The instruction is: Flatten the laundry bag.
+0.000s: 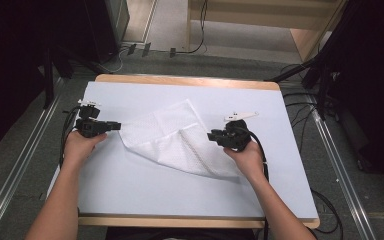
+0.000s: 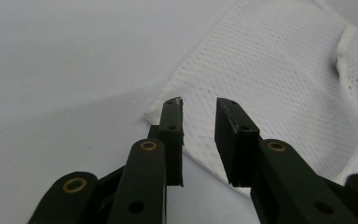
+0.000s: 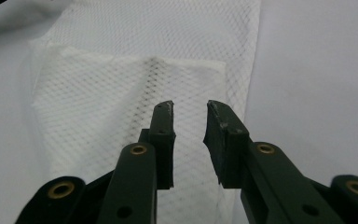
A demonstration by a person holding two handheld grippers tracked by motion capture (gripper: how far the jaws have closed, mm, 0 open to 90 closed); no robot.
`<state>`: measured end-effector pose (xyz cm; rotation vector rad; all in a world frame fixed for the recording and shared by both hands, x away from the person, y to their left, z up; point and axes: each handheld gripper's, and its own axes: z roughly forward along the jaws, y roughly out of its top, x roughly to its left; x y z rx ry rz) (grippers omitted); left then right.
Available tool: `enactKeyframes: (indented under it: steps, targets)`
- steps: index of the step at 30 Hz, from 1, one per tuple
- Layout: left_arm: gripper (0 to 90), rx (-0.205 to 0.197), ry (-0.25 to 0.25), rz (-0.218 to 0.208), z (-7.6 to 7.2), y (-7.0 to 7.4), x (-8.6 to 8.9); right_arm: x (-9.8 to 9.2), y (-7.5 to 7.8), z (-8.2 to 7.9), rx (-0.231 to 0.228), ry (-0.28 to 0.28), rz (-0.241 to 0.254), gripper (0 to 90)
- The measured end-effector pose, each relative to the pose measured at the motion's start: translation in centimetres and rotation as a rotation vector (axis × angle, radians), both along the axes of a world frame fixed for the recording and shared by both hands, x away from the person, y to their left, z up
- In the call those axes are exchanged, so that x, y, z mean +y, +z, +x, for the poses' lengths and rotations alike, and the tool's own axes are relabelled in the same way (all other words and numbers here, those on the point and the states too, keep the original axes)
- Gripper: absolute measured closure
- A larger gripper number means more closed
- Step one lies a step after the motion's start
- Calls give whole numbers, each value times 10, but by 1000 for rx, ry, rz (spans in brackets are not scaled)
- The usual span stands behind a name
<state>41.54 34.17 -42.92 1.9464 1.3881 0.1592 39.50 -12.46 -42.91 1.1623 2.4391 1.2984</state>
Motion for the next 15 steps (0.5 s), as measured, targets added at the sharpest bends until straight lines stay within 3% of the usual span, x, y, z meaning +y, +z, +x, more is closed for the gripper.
enactKeyframes:
  steps: [8,15]
  targets:
    - [697,-9,-3,5,-11,2,-2,11,0,24,0,15,-6,726]
    - [678,-13,0,14,-16,1,-2,24,-10,45,24,27,-39,725]
